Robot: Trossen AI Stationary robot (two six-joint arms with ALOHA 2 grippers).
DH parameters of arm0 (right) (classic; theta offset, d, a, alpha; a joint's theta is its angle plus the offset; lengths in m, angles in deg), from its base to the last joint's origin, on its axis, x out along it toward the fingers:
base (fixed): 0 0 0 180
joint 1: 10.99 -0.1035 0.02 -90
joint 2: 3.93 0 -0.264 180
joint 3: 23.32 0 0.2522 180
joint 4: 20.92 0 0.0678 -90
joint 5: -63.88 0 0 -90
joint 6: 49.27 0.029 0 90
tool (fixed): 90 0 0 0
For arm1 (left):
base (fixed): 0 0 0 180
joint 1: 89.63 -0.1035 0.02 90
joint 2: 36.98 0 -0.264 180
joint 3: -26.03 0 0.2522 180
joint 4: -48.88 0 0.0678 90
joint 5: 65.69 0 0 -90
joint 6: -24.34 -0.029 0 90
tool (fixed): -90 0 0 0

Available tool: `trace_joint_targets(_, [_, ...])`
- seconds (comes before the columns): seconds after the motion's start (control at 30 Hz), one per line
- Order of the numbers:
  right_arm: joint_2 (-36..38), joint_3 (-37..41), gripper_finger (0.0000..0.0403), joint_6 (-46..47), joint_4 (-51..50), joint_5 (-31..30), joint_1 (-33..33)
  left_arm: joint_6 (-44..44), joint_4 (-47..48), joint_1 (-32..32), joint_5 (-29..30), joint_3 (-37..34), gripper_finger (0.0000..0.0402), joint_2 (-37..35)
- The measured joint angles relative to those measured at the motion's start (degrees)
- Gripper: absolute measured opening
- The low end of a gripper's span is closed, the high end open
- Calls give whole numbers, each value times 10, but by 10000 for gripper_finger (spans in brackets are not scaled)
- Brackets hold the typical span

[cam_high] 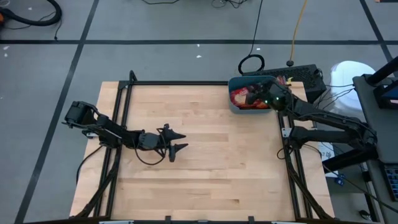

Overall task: Sort popcorn bags into baskets
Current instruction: Return to Home Position

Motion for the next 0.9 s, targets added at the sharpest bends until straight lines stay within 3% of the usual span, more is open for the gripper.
trace_joint_targets(0.13, [1, 0, 143, -31, 56, 84, -48, -4, -1, 0, 0, 0, 218, 0])
trace_joint_targets(0.27, [2, 0, 143, -72, 95, 119, -106, -58, -15, 0, 0, 0, 218, 0])
trace_joint_targets(0.5, [2, 0, 119, -170, 116, 118, -207, -99, -51, 1, 0, 0, 218, -6])
trace_joint_targets(0.77, [2, 0, 41, -284, 108, 118, -296, -145, -52, 19, 0, 0, 217, -80])
trace_joint_targets(0.9, [2, 0, 5, -304, 90, 118, -321, -168, -25, 39, 0, 0, 190, -123])
